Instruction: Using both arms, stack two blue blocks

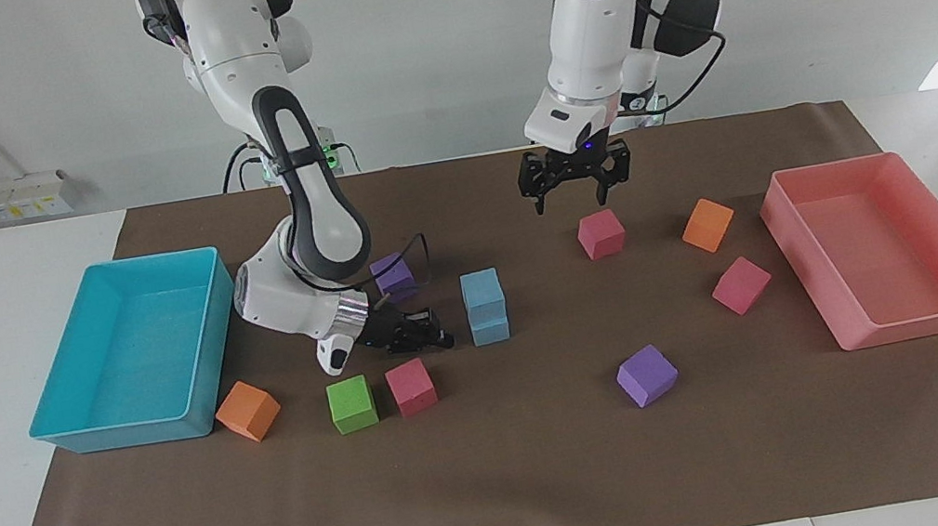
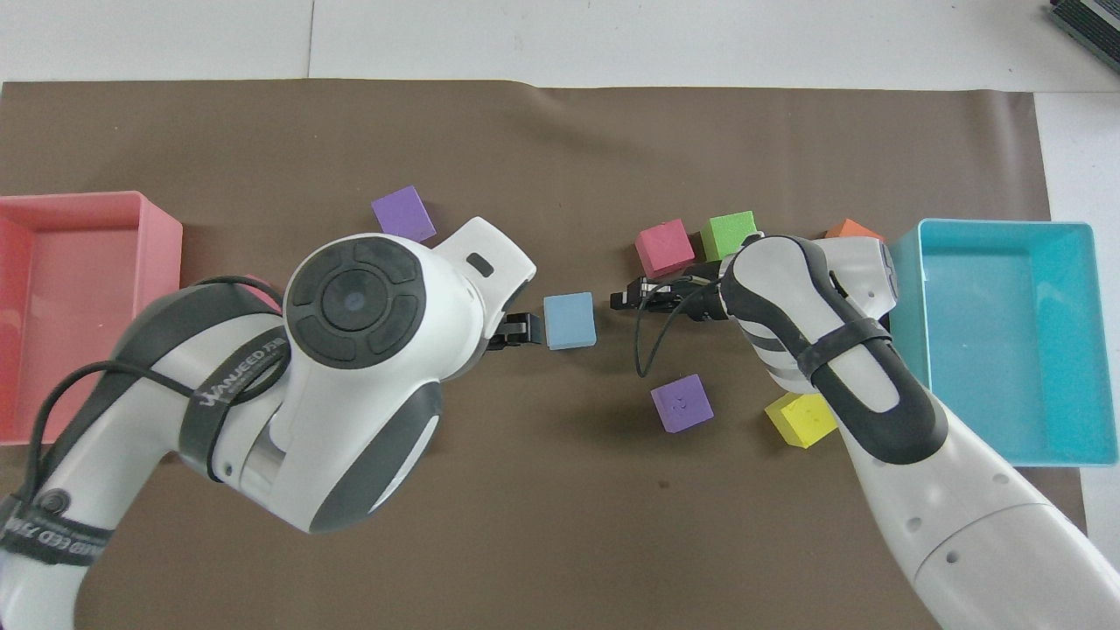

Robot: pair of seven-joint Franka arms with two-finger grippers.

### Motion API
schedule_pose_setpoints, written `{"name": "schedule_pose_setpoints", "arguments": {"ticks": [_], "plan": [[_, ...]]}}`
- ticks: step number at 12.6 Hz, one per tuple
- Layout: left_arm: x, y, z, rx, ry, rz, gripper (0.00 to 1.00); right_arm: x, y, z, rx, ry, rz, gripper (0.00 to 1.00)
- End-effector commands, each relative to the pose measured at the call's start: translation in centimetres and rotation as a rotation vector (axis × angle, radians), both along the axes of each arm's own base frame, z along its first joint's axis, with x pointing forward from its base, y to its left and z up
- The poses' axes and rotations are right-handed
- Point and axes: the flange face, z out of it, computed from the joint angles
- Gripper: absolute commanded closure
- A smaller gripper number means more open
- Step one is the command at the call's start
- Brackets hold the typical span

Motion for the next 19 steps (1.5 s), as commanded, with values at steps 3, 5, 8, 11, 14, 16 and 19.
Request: {"name": "schedule_pose_setpoints", "arguments": {"ticks": [3, 5, 8, 11, 14, 16, 19], "plan": [[1.8, 8.4, 2.2, 0.021, -0.022, -0.075, 0.00, 1.0, -1.9, 1.4, 0.052, -0.024, -0.028, 1.00], [3.8, 11.6, 4.7, 0.020, -0.071, -0.135, 0.00, 1.2, -2.4, 3.0, 0.063, -0.034, -0.041, 1.00], [4.5, 18.0, 9.3, 0.039, -0.051, -0.153, 0.00, 1.6, -3.4, 4.9, 0.068, -0.042, -0.081, 1.00], [3.9, 23.7, 12.4, 0.053, 0.013, -0.161, 0.00, 1.6, -3.7, 8.2, 0.031, -0.037, -0.122, 1.00], [4.1, 23.8, 13.4, 0.041, 0.084, -0.158, 0.00, 2.0, -5.2, 11.1, -0.144, -0.023, -0.126, 1.00], [4.1, 23.8, 13.9, 0.041, 0.086, -0.153, 0.00, 1.8, -6.9, 12.8, -0.292, -0.045, -0.067, 1.00], [3.1, 23.7, 13.6, 0.042, 0.094, -0.143, 0.00, 1.6, -11.0, 15.7, -0.448, -0.030, 0.033, 0.93]]}}
